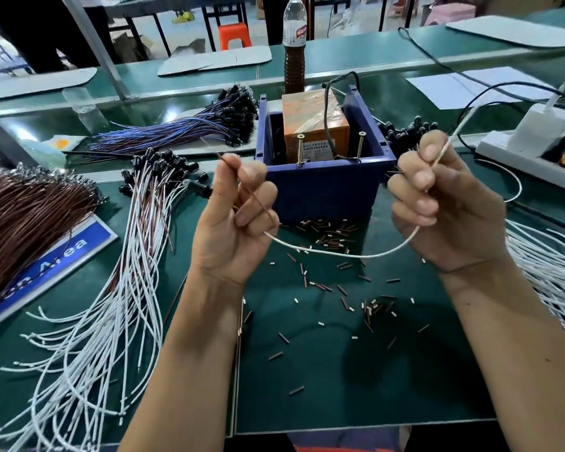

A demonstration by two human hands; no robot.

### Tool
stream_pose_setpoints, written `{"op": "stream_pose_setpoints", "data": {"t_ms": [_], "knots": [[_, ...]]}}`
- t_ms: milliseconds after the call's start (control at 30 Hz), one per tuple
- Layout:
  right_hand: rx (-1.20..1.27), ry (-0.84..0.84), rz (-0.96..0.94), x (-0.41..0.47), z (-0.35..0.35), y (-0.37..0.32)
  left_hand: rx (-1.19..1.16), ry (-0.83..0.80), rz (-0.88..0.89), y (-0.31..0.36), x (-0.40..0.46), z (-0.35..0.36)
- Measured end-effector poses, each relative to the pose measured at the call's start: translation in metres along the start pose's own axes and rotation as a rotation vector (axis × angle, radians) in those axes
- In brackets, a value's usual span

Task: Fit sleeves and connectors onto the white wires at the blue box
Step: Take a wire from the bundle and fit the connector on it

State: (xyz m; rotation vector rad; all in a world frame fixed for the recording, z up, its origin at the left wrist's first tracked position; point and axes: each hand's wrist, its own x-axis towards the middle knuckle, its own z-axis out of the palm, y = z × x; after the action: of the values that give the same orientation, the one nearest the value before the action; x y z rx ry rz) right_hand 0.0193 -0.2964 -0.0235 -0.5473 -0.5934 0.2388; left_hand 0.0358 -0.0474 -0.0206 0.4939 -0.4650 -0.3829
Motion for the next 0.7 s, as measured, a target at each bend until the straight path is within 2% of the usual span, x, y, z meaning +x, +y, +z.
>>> {"op": "stream_pose_setpoints", "data": {"t_ms": [67,167,300,433,700], "knots": [[-0.19,0.143,-0.056,0.001,0.0,0.001,0.014,0.122,0.062,0.0,0.002,0.002],[-0.496,0.428,-0.161,0.006,-0.001,0.009,0.281,0.328,0.198,-0.008,0.006,0.003],[-0.898,0.714,-0.333,0.011,-0.005,0.027,0.598,0.481,0.365,-0.02,0.012,0.002],[-1.071,0.788,-0.42,0.01,-0.005,0.037,0.696,0.634,0.377,-0.032,0.016,0.002],[-1.206,0.777,-0.479,0.008,0.004,0.05,0.837,0.733,0.426,-0.042,0.019,-0.004]]}}
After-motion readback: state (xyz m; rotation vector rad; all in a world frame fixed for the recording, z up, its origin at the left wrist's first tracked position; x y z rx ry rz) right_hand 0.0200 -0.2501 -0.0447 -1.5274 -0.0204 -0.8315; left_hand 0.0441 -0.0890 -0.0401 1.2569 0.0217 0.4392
